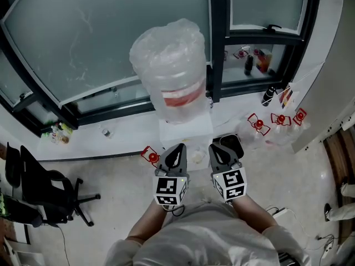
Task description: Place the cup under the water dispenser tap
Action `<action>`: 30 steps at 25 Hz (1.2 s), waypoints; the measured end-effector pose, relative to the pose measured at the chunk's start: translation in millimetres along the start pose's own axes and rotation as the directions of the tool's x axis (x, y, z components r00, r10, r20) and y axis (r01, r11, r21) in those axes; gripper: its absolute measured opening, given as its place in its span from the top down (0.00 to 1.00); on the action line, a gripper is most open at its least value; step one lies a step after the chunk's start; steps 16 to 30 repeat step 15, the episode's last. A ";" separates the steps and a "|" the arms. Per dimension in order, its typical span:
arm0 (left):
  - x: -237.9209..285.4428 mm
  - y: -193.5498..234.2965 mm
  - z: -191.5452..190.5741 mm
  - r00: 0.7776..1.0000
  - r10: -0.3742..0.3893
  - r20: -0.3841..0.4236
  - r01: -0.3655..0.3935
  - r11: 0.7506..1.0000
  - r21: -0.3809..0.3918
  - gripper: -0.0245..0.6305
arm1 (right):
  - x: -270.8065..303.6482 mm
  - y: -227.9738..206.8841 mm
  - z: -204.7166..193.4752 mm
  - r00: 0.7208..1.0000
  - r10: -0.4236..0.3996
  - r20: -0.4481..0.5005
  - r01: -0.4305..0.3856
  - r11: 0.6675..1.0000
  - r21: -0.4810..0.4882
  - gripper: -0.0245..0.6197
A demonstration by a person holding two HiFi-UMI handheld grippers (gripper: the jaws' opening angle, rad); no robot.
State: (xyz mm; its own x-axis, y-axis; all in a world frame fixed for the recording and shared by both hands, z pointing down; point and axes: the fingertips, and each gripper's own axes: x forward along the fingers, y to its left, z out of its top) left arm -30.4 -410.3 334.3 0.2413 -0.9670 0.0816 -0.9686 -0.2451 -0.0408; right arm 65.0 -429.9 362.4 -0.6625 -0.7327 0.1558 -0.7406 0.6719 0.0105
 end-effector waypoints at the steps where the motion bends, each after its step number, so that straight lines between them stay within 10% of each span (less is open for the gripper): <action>1: 0.6 -0.1 -1.2 1.000 -0.001 -0.006 0.001 1.000 -0.004 0.93 | 0.4 -0.4 0.2 1.000 -0.001 0.001 0.001 1.000 0.001 0.92; 30: 4.4 -0.2 -2.0 1.000 0.010 -0.015 -0.010 1.000 0.021 0.93 | 3.9 -3.4 -3.0 1.000 -0.006 -0.007 0.006 1.000 -0.009 0.92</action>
